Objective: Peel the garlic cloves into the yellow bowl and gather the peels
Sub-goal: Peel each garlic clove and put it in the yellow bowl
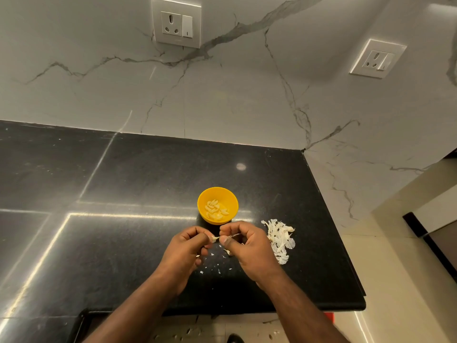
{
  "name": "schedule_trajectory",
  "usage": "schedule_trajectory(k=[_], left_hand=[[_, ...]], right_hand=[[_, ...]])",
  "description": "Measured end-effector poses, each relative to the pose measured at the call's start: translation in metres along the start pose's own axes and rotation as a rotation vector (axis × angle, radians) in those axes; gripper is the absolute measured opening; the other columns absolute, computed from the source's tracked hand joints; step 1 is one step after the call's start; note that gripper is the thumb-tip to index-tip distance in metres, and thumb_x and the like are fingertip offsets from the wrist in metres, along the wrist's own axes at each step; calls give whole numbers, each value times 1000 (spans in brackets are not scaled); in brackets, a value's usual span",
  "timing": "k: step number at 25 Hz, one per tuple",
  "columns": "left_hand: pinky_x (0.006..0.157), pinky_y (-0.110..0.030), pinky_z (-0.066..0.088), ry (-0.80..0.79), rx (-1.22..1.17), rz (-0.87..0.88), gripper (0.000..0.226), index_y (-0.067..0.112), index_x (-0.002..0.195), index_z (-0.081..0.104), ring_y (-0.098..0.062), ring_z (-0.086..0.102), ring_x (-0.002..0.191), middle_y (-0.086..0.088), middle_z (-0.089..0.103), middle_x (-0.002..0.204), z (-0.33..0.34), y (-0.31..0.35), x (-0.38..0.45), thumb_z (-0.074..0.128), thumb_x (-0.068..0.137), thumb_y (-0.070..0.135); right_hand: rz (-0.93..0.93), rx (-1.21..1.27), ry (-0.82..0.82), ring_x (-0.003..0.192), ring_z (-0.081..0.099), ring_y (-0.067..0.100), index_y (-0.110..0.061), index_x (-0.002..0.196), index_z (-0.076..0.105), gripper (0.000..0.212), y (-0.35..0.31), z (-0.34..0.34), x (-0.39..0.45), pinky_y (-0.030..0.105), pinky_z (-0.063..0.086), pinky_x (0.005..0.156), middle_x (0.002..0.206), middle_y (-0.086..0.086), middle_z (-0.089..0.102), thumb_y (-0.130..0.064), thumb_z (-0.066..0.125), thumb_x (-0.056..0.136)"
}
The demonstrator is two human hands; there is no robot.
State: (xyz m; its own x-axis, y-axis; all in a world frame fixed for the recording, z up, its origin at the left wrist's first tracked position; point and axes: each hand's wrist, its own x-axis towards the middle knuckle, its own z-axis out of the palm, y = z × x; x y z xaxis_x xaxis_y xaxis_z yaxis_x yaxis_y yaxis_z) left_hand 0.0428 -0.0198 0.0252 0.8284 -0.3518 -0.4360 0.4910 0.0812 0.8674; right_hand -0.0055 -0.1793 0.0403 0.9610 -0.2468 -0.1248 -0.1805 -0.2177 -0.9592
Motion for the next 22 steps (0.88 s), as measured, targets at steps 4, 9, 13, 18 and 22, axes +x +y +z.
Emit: schedule_trajectory(k=[4, 9, 13, 18, 22], left_hand=[[56, -26, 36, 3, 66, 33, 15, 10, 85, 73, -13, 48, 63, -6, 60, 70, 1, -1, 1, 60, 90, 4], [57, -27, 36, 7, 47, 66, 15, 12, 84, 71, -12, 48, 62, -3, 57, 68, 3, 0, -1, 59, 91, 5], [59, -28, 35, -26, -48, 35, 19, 13, 82, 68, -13, 49, 64, -6, 55, 70, 7, -2, -2, 55, 93, 4], [57, -26, 36, -29, -92, -24, 15, 15, 84, 67, -12, 49, 65, -4, 57, 72, 3, -4, 1, 58, 95, 11], [58, -27, 36, 11, -106, -54, 11, 13, 91, 69, -12, 49, 64, -4, 59, 73, -5, -7, 7, 60, 96, 13]], right_hand=[[9, 81, -2, 73, 63, 8, -13, 95, 72, 16, -5, 8, 2, 26, 52, 68, 81, -1, 71, 1, 70, 87], [198, 476, 12, 64, 58, 15, -4, 95, 64, 17, -12, 11, 0, 24, 46, 56, 77, 4, 68, 10, 65, 87], [308, 662, -17, 63, 58, 14, -8, 97, 64, 21, -9, 13, -1, 26, 47, 57, 80, 5, 66, 11, 62, 88], [305, 676, 120, 64, 60, 15, -7, 97, 64, 21, -1, -2, 6, 27, 49, 57, 76, 6, 66, 12, 62, 88], [143, -72, 225, 71, 66, 13, -14, 82, 72, 21, 16, -34, 13, 30, 59, 69, 77, 2, 73, 7, 68, 83]])
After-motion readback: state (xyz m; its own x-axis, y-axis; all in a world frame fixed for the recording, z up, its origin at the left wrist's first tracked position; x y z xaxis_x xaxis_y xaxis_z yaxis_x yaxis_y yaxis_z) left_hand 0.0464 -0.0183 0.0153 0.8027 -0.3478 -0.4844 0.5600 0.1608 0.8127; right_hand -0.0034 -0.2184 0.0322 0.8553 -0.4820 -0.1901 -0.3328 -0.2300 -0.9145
